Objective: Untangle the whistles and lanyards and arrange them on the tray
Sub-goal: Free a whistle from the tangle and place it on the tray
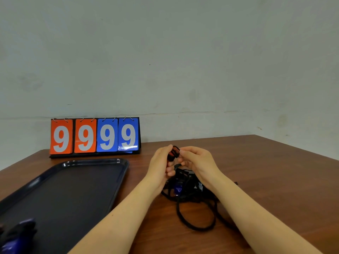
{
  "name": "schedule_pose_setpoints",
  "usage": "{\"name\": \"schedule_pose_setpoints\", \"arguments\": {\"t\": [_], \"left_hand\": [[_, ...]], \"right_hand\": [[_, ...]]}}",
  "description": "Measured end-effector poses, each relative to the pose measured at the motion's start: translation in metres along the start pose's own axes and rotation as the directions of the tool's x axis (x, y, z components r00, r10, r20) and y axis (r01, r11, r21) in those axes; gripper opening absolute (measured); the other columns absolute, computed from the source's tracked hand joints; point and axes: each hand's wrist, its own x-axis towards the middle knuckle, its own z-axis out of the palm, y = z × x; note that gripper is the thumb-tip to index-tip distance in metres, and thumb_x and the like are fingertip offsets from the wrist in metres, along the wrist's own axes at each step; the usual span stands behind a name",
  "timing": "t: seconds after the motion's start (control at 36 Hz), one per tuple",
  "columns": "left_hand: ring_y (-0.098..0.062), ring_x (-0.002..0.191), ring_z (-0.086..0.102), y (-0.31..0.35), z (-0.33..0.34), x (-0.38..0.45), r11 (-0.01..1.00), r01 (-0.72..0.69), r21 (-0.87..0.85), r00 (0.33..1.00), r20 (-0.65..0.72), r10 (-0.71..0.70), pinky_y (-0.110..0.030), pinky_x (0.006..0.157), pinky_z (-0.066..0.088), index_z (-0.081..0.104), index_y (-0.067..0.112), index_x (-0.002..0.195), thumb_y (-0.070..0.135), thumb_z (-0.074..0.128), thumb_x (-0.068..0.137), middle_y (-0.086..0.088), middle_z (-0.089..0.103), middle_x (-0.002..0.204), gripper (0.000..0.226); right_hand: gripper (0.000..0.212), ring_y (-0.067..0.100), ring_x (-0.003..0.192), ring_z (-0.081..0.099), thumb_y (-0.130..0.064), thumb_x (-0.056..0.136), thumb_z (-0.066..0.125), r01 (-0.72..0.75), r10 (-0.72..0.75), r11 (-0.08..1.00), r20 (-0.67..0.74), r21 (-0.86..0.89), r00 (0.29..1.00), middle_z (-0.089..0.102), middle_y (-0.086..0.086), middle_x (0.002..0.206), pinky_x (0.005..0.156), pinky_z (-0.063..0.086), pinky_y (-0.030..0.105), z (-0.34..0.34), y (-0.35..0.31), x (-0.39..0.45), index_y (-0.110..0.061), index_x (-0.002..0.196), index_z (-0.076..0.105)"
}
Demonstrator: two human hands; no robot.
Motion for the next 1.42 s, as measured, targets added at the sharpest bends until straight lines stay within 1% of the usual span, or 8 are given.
{"name": "schedule_pose_setpoints", "arguments": {"t": [0.36,0.47,0.67,0.81,0.94,1.08,1.31,1.42], "left_hand": [[-0.009,0.046,0.032,-0.002,0.001,0.003,0.999,0.036,0.032,0.998,-0.051,-0.035,-0.021,0.041,0.027,0.052,0.008,0.102,0.029,0.047,0.096,0.003,0.039,0.053,0.022],[-0.009,0.047,0.032,-0.002,0.004,0.001,0.999,0.045,0.007,0.999,-0.028,-0.045,-0.023,0.045,0.027,0.053,0.008,0.101,0.029,0.045,0.097,0.003,0.039,0.053,0.023],[-0.01,0.049,0.033,-0.003,0.004,0.001,0.987,0.078,-0.139,0.997,0.029,-0.075,-0.02,0.043,0.031,0.055,0.004,0.118,0.04,0.058,0.092,0.0,0.04,0.059,0.045],[-0.01,0.052,0.038,-0.002,0.002,-0.001,0.968,0.123,-0.221,0.992,0.068,-0.11,-0.019,0.043,0.033,0.056,0.006,0.107,0.037,0.053,0.094,-0.001,0.04,0.062,0.034],[-0.01,0.053,0.036,-0.001,0.004,-0.003,0.97,0.127,-0.209,0.991,0.067,-0.115,-0.019,0.044,0.031,0.057,0.005,0.095,0.036,0.048,0.097,-0.001,0.044,0.06,0.032],[-0.01,0.05,0.035,0.001,0.006,-0.006,0.96,0.15,-0.238,0.989,0.05,-0.142,-0.018,0.043,0.031,0.056,0.004,0.1,0.033,0.045,0.099,-0.002,0.045,0.06,0.032],[-0.009,0.043,0.033,0.003,0.009,-0.007,0.948,0.173,-0.266,0.985,0.021,-0.173,-0.017,0.037,0.029,0.052,0.004,0.101,0.03,0.042,0.1,-0.002,0.042,0.059,0.028],[-0.009,0.044,0.032,0.0,0.007,-0.005,0.953,0.162,-0.256,0.986,0.014,-0.164,-0.018,0.038,0.028,0.052,0.005,0.097,0.026,0.042,0.099,-0.003,0.041,0.061,0.024]], "right_hand": [[0.01,0.016,0.066,0.062,0.0,0.091,0.057,-0.027,0.027,0.999,0.008,0.029,1.0,0.064,0.008,0.069,0.061,0.051,0.022,0.006,0.0,-0.002,-0.001,0.093,0.067],[0.01,0.02,0.068,0.062,-0.004,0.09,0.06,0.056,-0.065,0.991,-0.066,-0.124,0.996,0.067,0.009,0.071,0.065,0.054,0.026,0.006,0.0,-0.002,-0.006,0.091,0.069],[0.009,0.017,0.069,0.064,-0.008,0.09,0.062,0.148,-0.164,0.972,-0.073,-0.182,0.984,0.068,0.008,0.075,0.066,0.055,0.026,0.006,0.0,-0.004,-0.007,0.092,0.071],[0.016,0.01,0.076,0.067,-0.01,0.089,0.064,0.284,-0.313,0.906,-0.042,-0.314,0.949,0.072,-0.004,0.081,0.068,0.055,0.02,0.008,0.001,-0.008,-0.023,0.092,0.073],[0.014,0.008,0.069,0.067,-0.011,0.088,0.066,0.222,-0.242,0.937,-0.045,-0.27,0.969,0.073,0.002,0.078,0.065,0.053,0.018,0.007,0.0,-0.008,-0.02,0.094,0.075],[0.013,0.009,0.067,0.066,-0.01,0.089,0.065,0.201,-0.221,0.949,-0.058,-0.243,0.974,0.072,0.007,0.077,0.064,0.056,0.023,0.005,0.002,-0.007,-0.015,0.095,0.075],[0.014,0.005,0.068,0.065,-0.014,0.091,0.062,0.238,-0.265,0.915,-0.04,-0.324,0.964,0.07,-0.004,0.069,0.063,0.054,0.019,0.004,0.004,-0.006,-0.02,0.087,0.075],[0.015,0.004,0.072,0.066,-0.015,0.093,0.061,0.266,-0.29,0.871,0.006,-0.413,0.957,0.072,-0.004,0.078,0.066,0.051,0.016,0.001,0.006,-0.007,-0.02,0.094,0.075]]}}
